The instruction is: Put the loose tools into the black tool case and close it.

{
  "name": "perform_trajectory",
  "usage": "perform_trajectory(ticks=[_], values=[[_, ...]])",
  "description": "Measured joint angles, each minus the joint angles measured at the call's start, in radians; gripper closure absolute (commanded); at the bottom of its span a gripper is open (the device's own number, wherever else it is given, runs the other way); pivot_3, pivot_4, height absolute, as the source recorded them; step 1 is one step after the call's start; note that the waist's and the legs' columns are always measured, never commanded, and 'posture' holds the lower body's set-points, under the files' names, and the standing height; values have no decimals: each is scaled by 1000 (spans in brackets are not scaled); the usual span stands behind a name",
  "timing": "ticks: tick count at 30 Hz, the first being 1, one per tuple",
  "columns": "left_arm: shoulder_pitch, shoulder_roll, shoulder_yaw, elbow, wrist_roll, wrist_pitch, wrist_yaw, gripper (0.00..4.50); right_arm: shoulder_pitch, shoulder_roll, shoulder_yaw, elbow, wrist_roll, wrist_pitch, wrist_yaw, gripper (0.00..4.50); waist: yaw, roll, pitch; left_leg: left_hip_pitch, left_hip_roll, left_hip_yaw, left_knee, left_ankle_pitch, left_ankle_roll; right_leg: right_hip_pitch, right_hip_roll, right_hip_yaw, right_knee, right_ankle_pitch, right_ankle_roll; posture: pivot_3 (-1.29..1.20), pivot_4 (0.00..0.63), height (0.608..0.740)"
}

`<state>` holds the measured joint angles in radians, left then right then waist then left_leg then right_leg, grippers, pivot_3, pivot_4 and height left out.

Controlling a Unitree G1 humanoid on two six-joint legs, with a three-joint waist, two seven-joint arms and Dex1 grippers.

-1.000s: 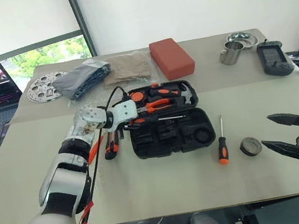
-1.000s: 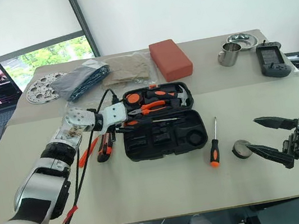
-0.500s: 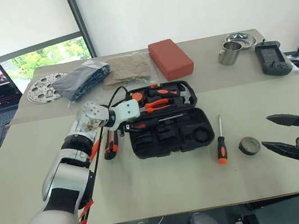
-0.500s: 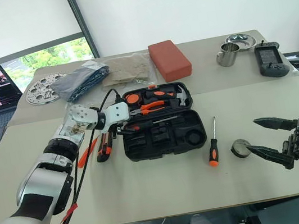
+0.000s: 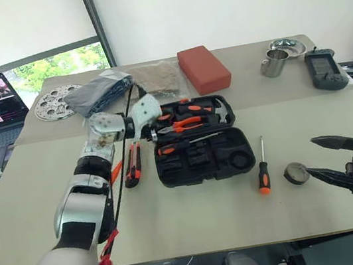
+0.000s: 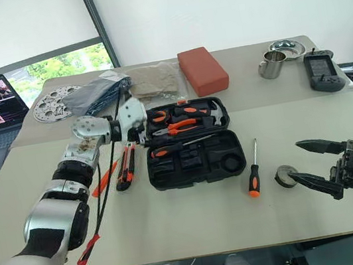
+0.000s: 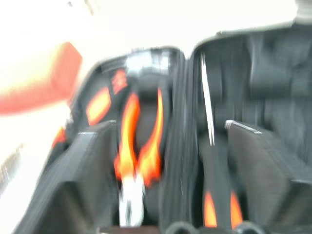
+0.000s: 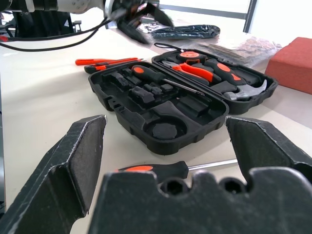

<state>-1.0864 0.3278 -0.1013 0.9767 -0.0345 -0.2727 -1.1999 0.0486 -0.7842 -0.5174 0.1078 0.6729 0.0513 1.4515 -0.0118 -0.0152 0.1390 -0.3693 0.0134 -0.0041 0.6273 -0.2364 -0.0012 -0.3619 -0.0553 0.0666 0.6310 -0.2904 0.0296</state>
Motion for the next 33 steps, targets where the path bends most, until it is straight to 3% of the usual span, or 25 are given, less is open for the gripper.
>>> perform_trajectory(ticks=[1, 2, 7, 18, 33], values=[[1, -9, 7, -1, -10, 9, -1, 2137, 0, 1, 0, 0, 0, 0, -1, 0, 0, 0, 0, 0, 0, 0, 0, 0, 0, 0, 0, 0, 0, 0, 0, 0, 150, 707], [5, -18, 9, -1, -15, 17, -2, 2698, 0, 1, 0, 0, 0, 0, -1, 0, 0, 1, 0, 0, 0, 0, 0, 0, 0, 0, 0, 0, 0, 0, 0, 0, 150, 707], [69, -45, -7, 26, -2, 17, -6, 4461, 10, 1, -1, -2, -1, 0, -5, 0, -7, 1, -1, 0, 1, 0, 0, 0, 0, 0, 1, 1, 1, 0, 0, 0, 150, 707], [71, -65, -53, 157, 87, -32, 70, 4491, 14, 1, -2, -24, 0, 0, -26, 0, -1, 1, -1, 0, 0, 0, 0, 0, 0, 0, 1, 0, 1, 0, 0, 0, 150, 707], [18, -79, -150, 202, 229, -95, 177, 4491, 31, 1, -2, -61, 0, 2, -46, 0, -1, 3, -3, 2, 0, 0, 3, 1, -1, 9, 1, 1, 1, -3, 7, 0, 150, 707]])
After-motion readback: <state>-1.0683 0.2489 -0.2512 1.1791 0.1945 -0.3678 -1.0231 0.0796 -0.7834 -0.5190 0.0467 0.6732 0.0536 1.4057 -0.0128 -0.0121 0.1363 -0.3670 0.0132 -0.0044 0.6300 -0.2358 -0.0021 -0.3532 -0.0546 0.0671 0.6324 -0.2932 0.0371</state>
